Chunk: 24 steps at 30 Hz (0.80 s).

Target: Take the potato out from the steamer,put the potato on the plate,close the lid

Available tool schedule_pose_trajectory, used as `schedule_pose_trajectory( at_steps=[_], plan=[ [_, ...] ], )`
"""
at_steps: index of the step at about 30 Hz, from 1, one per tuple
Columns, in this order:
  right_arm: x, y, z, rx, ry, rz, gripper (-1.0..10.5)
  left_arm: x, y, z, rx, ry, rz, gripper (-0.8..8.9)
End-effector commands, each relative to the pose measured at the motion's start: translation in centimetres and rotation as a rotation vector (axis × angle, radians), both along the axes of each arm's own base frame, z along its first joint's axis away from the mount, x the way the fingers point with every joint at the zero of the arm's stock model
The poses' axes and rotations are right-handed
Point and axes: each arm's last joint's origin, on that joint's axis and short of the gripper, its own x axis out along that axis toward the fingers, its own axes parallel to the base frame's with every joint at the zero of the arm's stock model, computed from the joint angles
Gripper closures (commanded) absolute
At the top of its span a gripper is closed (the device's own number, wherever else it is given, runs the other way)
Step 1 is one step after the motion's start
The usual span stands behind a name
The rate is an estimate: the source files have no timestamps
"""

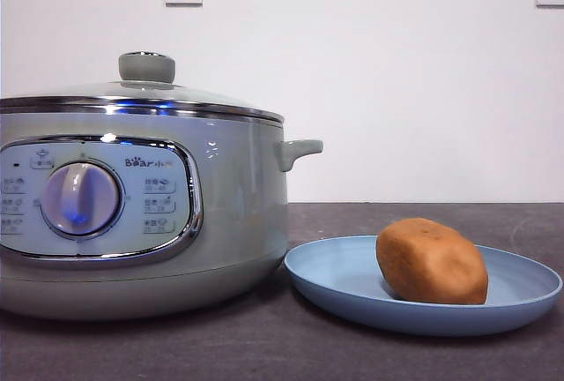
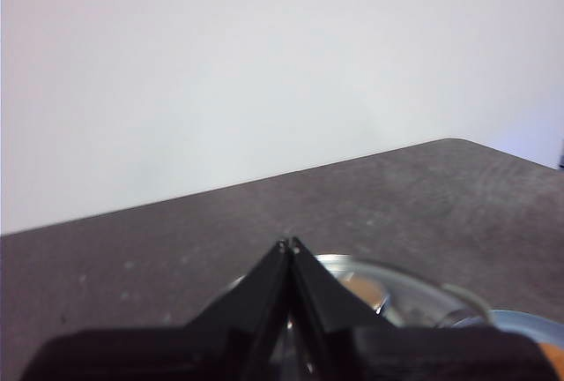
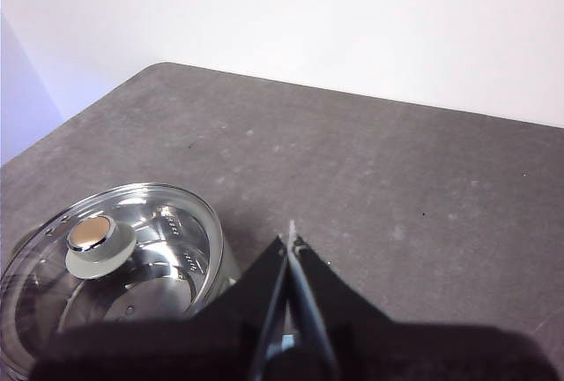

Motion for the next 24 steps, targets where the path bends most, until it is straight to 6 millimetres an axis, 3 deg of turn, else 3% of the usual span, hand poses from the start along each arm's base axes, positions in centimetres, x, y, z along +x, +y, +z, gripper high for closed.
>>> schedule_pose_trajectory(
  at_steps=[1, 7, 12, 24],
  plan=[
    [0.0, 0.0, 0.1, 0.011, -0.001, -0.006, 9.5, -0.1, 0.3, -3.0, -0.046, -0.014, 0.027, 8.17],
    [0.0, 0.0, 0.1, 0.011, -0.001, -0.006, 9.5, -0.6, 0.9, -7.6, -0.099, -0.016, 0.113, 8.17],
    [0.0, 0.0, 0.1, 0.011, -0.001, -0.006, 9.5, -0.9, 1.1, -10.2, -0.133, -0.009, 0.159, 8.17],
    [0.0, 0.0, 0.1, 0.011, -0.001, -0.006, 9.5, -0.7, 1.4, -12.8, -0.132, 0.081, 0.225, 8.18]
  ],
)
